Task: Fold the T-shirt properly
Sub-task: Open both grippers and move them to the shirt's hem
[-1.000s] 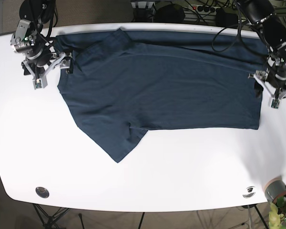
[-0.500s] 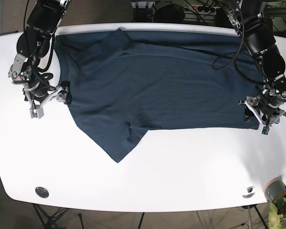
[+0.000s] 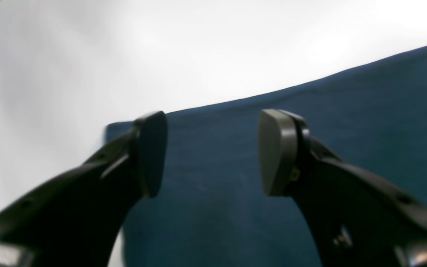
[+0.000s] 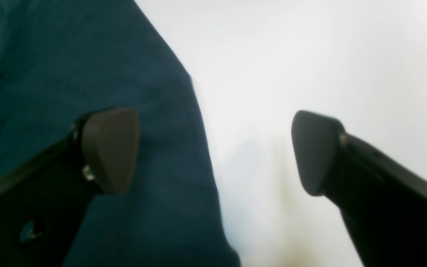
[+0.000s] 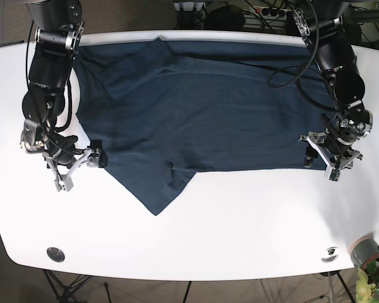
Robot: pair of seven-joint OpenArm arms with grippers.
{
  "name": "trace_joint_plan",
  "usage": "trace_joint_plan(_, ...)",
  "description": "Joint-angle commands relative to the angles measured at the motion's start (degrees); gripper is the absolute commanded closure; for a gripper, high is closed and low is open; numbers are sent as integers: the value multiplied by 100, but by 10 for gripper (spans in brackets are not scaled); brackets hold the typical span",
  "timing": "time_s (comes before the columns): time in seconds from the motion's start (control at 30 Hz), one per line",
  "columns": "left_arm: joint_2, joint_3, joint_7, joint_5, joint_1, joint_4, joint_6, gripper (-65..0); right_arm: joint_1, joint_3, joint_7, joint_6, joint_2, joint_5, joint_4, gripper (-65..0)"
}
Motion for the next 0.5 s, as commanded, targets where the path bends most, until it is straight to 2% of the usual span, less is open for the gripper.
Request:
trace_joint_plan(0.0,-115,-14,-121,-67,-126,104,71,-351,396,-149,331,-2,123,72,-345,-626)
trace_joint_plan(0.3,-106,-14,-121,-67,23,113,79,-351,1188,-1116,1289,34,131,72,-1761,-626)
trace_joint_plan(0.47,-141,-32,-121,-67,76,104,79,-351,1258,-1468,1482,25,70,81,-1937,-626)
